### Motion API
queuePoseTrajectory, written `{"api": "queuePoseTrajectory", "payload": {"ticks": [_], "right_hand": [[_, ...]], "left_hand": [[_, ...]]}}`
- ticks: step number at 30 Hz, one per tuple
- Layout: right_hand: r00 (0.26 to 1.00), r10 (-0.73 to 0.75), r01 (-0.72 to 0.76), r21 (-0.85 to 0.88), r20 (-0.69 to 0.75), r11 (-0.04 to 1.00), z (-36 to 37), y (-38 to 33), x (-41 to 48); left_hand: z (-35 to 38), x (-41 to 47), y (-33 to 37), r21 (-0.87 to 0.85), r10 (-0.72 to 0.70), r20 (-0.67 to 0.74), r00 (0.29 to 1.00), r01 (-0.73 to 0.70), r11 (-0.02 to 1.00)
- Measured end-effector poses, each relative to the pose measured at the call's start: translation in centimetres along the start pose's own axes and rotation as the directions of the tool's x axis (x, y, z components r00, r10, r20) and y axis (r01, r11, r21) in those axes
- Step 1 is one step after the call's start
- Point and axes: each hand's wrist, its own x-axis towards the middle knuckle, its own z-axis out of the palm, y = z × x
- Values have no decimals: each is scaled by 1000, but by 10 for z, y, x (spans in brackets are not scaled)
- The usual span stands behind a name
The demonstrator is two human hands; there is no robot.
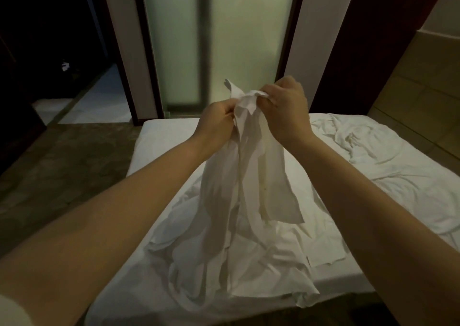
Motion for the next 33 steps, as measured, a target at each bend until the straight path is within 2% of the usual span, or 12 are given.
{"api": "queuePoseTrajectory", "payload": {"ticks": [3,5,7,9,12,16,19,23,26,29,31,33], "right_hand": [[997,74,-73,-87,2,994,2,-3,1],[996,88,-87,-66,21,994,1,-7,1],[989,126,-134,102,84,986,0,-11,-1],[983,145,-167,217,113,962,1,-7,-7],[967,184,-221,219,175,950,5,15,-22],[833,252,-502,479,493,720,18,40,-50],[792,354,-594,494,498,635,28,46,-50],[886,370,-448,312,279,838,28,35,-25],[889,230,-367,316,395,875,22,32,-13],[872,90,-154,95,482,983,26,44,9],[954,6,39,-143,299,989,28,55,48],[989,-50,91,-311,139,946,24,54,96]], "left_hand": [[-1,-9,-1,-23,-32,188,982,37,999],[7,-15,3,116,-54,290,956,21,993],[18,-14,3,284,-77,133,988,37,958],[19,-9,2,151,-140,-53,989,146,978],[11,-7,-8,-119,-207,-39,978,201,972],[2,-6,-14,-131,-268,-118,956,253,959],[-4,-3,-18,-37,-250,-97,963,247,968],[-10,-1,-29,86,-206,-109,972,215,973],[-20,9,-26,45,-179,-153,972,188,981],[-22,26,-18,104,-155,-166,974,174,979],[-15,44,-13,207,-129,-180,975,166,964],[-8,65,-6,213,-135,-270,953,196,957]]}}
